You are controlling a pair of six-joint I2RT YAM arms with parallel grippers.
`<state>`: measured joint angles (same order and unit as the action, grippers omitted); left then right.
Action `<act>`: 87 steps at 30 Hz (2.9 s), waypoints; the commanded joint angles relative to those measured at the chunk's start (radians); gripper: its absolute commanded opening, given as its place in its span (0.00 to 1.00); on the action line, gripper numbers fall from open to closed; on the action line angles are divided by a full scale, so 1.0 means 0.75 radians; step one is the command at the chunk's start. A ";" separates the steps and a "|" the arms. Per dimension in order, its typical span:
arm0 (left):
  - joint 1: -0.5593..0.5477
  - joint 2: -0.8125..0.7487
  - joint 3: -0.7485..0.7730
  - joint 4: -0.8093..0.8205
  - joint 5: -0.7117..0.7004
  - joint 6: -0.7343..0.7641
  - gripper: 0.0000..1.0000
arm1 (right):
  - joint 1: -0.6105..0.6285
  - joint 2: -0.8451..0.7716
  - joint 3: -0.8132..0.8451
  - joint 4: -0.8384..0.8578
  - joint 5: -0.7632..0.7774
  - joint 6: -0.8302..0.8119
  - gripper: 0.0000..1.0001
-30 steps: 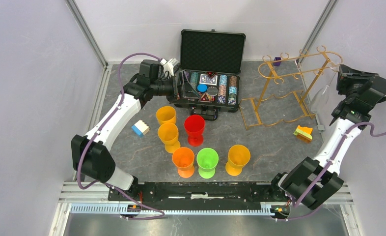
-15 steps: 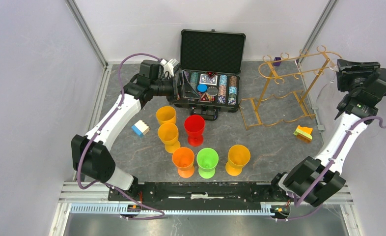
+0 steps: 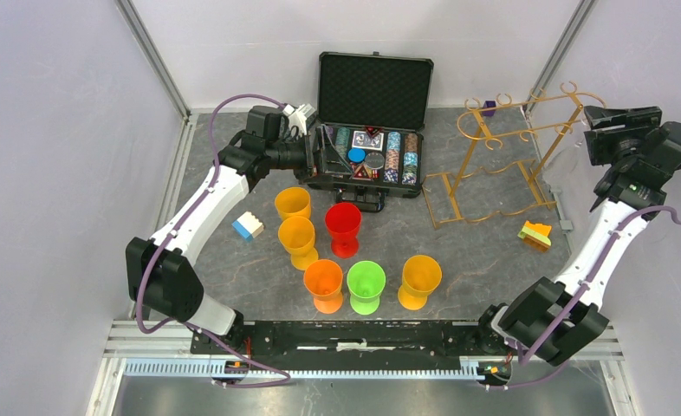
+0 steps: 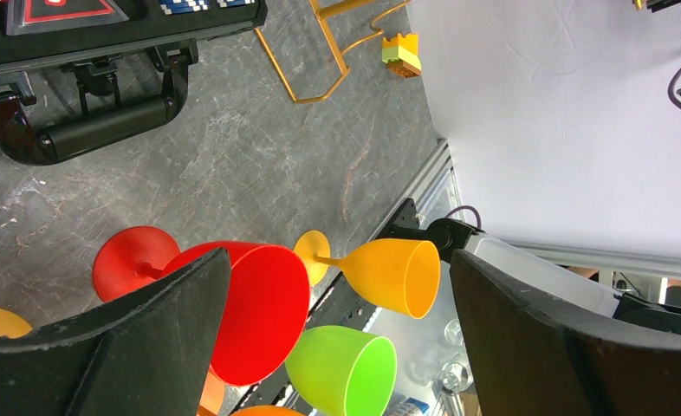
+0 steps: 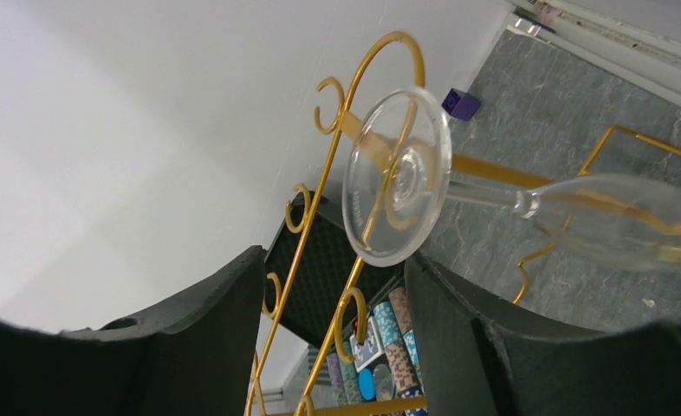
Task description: Place the wine glass upside down on the wine glass rack
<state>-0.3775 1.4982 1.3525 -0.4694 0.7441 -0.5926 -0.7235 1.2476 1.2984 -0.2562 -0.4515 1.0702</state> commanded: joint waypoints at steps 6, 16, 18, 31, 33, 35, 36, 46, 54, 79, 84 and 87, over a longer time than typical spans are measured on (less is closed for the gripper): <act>-0.002 0.007 0.013 0.043 0.058 0.047 1.00 | 0.000 -0.116 -0.111 0.077 -0.205 -0.089 0.67; -0.050 0.021 0.020 -0.016 0.057 0.091 0.97 | 0.011 -0.248 -0.174 -0.184 -0.283 -0.340 0.67; -0.076 0.021 0.029 -0.073 0.033 0.127 0.96 | 0.013 -0.266 -0.152 -0.287 -0.290 -0.419 0.67; -0.410 0.053 0.173 -0.513 -0.487 0.499 0.87 | 0.044 -0.561 -0.441 -0.579 -0.260 -0.654 0.67; -0.454 0.071 0.187 -0.539 -0.541 0.521 0.86 | 0.056 -0.591 -0.491 -0.601 -0.258 -0.673 0.67; -0.490 0.100 0.200 -0.568 -0.605 0.535 0.85 | 0.067 -0.611 -0.517 -0.628 -0.246 -0.701 0.67; -0.503 0.115 0.206 -0.584 -0.632 0.543 0.82 | 0.075 -0.616 -0.527 -0.644 -0.236 -0.717 0.67; -0.590 0.289 0.278 -0.622 -0.764 0.557 0.57 | 0.177 -0.715 -0.657 -0.714 -0.187 -0.728 0.66; -0.613 0.344 0.314 -0.634 -0.776 0.565 0.20 | 0.387 -0.775 -0.749 -0.663 -0.073 -0.608 0.65; -0.524 0.227 0.572 -0.600 -0.671 0.501 0.02 | 1.270 -0.421 -0.461 -0.531 0.434 -0.442 0.63; -0.358 0.187 0.513 -0.470 -0.406 0.362 0.02 | 1.507 -0.311 -0.348 -0.563 0.585 -0.443 0.64; -0.245 0.150 0.443 -0.346 -0.237 0.237 0.02 | 1.631 -0.254 -0.266 -0.589 0.681 -0.443 0.64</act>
<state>-0.6544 1.6825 1.7260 -0.8734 0.3634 -0.2752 0.4145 1.0252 1.0042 -0.7006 -0.0753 0.7235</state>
